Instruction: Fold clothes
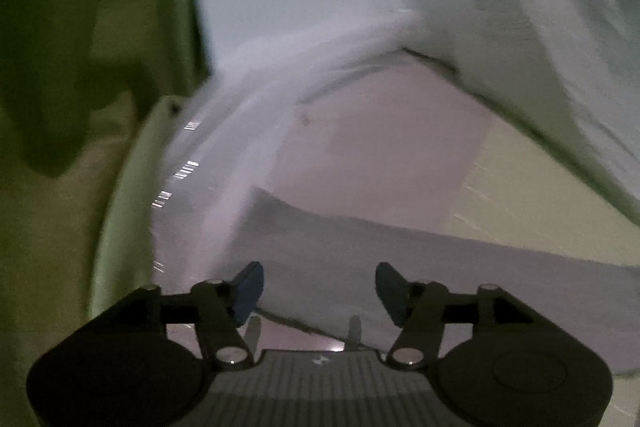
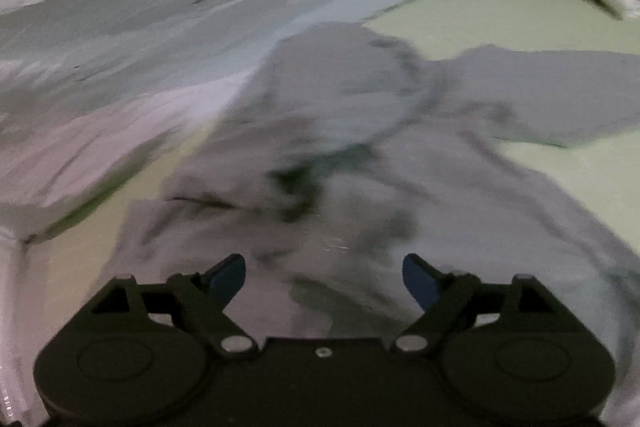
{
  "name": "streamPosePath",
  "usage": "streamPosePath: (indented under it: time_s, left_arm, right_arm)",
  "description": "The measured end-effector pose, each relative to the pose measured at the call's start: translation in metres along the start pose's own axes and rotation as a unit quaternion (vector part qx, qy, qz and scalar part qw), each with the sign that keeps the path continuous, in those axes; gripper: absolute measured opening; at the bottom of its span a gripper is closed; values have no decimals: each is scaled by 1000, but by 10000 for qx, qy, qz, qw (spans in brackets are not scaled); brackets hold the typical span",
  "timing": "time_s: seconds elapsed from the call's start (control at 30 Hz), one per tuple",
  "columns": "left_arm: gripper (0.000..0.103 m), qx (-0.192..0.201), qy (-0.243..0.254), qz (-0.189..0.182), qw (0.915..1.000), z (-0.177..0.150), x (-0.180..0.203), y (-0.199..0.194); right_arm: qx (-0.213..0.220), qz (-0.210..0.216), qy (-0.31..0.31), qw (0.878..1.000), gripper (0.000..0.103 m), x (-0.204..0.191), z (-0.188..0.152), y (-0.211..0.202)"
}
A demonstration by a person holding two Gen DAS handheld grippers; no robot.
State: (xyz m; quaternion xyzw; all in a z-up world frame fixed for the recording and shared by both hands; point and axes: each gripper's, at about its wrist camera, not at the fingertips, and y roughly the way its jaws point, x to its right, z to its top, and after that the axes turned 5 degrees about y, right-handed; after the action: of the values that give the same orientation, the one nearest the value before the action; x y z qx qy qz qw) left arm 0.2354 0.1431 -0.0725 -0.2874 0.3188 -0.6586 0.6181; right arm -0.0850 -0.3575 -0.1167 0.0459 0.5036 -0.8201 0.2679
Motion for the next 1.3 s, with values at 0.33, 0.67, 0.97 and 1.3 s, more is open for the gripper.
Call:
streamPosePath:
  time_s: [0.33, 0.67, 0.97, 1.3]
  left_arm:
    - [72, -249, 1035, -1031, 9890, -56, 111, -40]
    - [81, -111, 1855, -1479, 9714, -107, 235, -98]
    - [83, 21, 2193, -1610, 9623, -130, 349, -127]
    - [88, 48, 3132, -1763, 9332, -122, 457, -102]
  right_arm:
    - [98, -328, 380, 9987, 95, 79, -13, -38]
    - [107, -262, -249, 9993, 99, 124, 27, -48]
    - [131, -316, -7, 9994, 100, 183, 92, -27]
    - [166, -334, 363, 9986, 100, 233, 161, 15]
